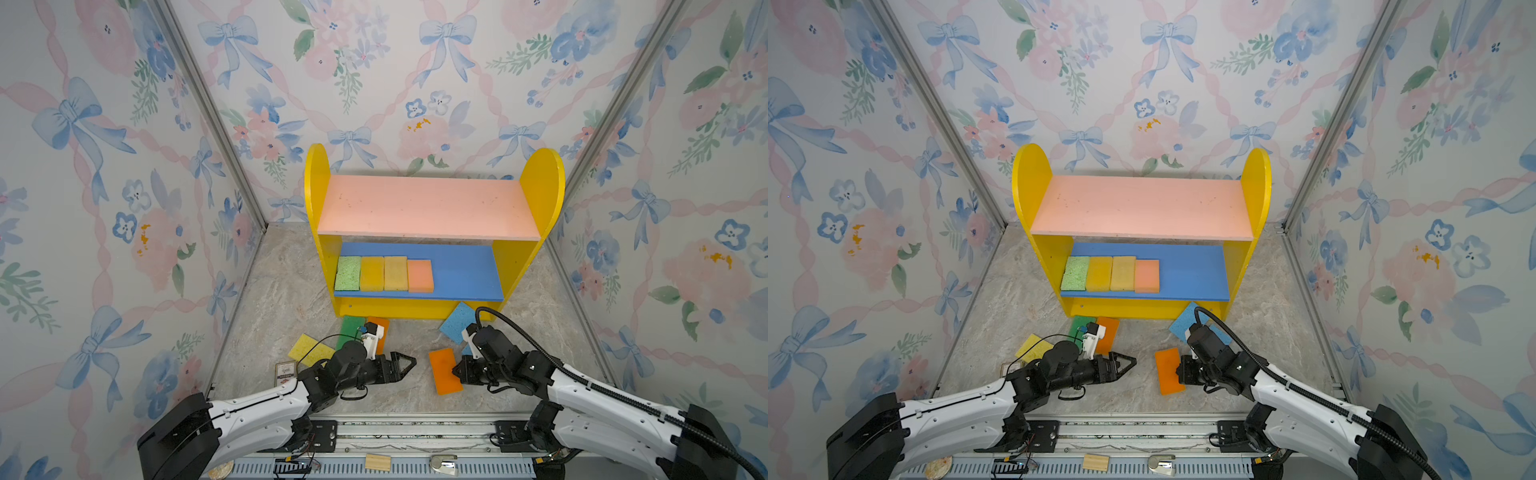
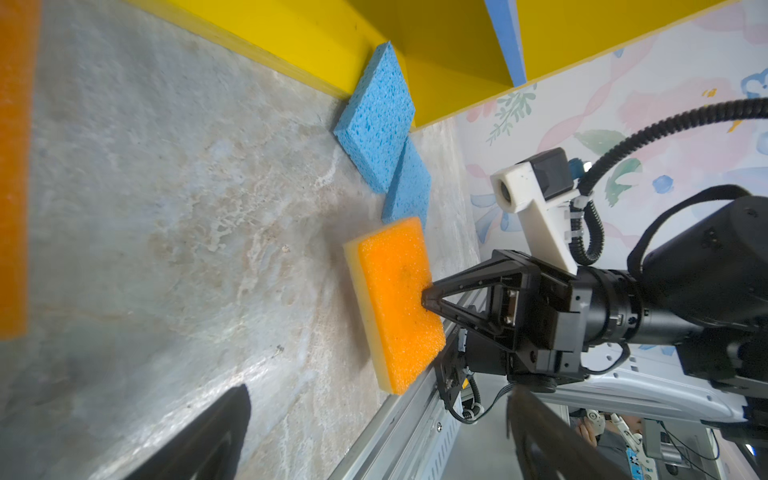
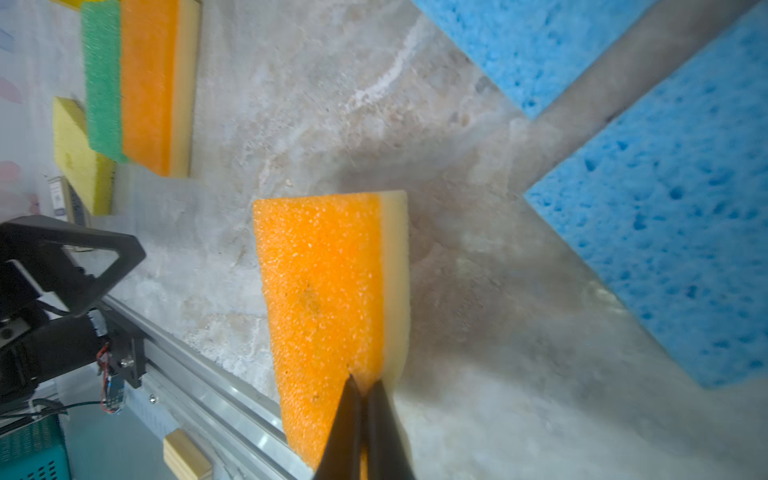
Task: Place and organize the cleaning sponges onto the shelf
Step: 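Grasp the orange sponge with the right gripper and lift it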
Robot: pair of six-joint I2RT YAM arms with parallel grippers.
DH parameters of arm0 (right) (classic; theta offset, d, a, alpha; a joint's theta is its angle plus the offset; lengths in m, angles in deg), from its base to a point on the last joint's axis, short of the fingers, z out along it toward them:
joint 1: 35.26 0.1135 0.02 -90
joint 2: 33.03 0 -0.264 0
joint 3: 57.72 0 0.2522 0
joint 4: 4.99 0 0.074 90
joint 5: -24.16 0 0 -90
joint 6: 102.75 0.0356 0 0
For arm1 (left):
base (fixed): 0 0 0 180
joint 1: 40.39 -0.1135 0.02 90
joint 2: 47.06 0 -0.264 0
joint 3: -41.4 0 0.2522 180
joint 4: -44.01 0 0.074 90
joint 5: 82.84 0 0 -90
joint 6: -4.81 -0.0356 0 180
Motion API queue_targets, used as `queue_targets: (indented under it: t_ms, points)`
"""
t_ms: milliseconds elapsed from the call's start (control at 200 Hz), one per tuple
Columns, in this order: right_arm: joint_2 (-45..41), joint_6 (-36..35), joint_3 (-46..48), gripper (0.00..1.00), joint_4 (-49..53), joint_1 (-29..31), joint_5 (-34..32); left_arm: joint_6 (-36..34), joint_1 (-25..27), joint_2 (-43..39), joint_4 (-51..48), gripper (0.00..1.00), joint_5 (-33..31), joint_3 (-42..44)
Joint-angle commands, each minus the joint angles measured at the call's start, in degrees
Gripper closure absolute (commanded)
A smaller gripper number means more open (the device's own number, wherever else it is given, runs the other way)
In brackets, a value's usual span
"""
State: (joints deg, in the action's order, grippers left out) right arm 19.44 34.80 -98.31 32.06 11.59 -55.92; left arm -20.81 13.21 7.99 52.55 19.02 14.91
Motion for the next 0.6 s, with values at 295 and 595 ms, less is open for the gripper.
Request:
queue_targets:
  t_ms: [295, 595]
  points:
    - [-1.8, 1.29, -5.84, 0.97, -12.46, -0.14, 11.4, 3.73, 0.23, 3.07, 10.65, 0.08, 1.58, -2.78]
    - [0.46, 1.45, -7.38, 0.96, -15.91, 3.49, 12.59, 4.59, 0.2, 4.35, 15.35, 0.43, 1.06, -3.12]
